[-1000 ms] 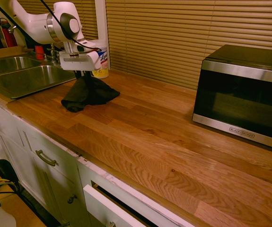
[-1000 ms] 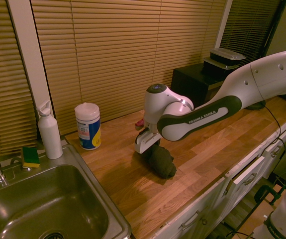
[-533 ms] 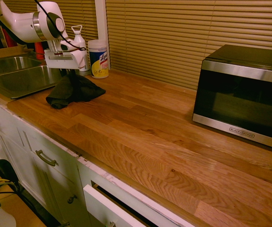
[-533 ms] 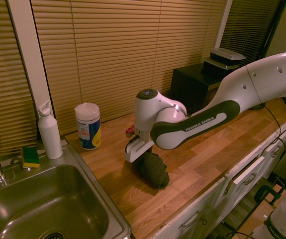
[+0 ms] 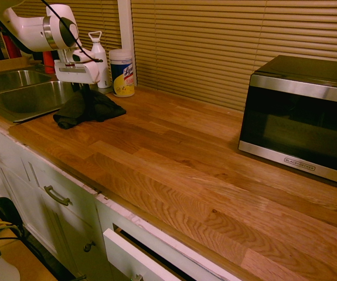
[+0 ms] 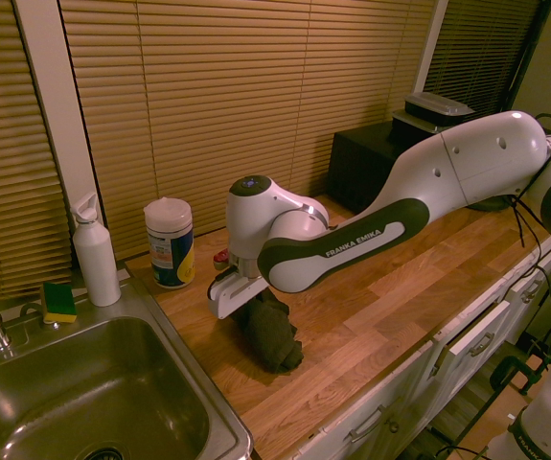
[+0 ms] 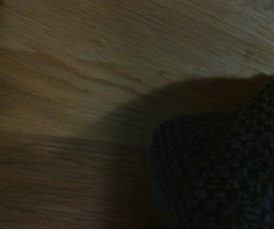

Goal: Clear the spill

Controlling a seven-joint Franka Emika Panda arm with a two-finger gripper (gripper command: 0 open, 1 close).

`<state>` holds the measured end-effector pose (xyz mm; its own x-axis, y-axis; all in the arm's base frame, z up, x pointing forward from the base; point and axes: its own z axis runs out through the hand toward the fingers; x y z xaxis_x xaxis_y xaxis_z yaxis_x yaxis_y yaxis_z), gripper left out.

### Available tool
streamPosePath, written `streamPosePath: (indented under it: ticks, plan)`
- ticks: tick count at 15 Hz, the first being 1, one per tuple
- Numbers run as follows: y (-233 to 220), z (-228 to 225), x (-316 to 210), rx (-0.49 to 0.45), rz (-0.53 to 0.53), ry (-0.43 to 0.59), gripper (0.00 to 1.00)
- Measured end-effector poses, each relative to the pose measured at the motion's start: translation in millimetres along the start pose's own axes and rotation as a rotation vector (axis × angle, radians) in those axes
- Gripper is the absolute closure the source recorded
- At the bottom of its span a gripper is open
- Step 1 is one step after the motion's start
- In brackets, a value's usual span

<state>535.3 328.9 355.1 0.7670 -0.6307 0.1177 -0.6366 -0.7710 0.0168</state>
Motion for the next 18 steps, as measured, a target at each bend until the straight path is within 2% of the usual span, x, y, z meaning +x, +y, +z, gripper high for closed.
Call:
streamPosePath:
  ticks: [9, 18]
  plan:
    - [-1.3, -1.9, 4.5, 0.004, 0.009, 0.003, 0.00]
    - [10.7, -64.4, 8.9, 0.048, 0.036, 0.046, 0.00]
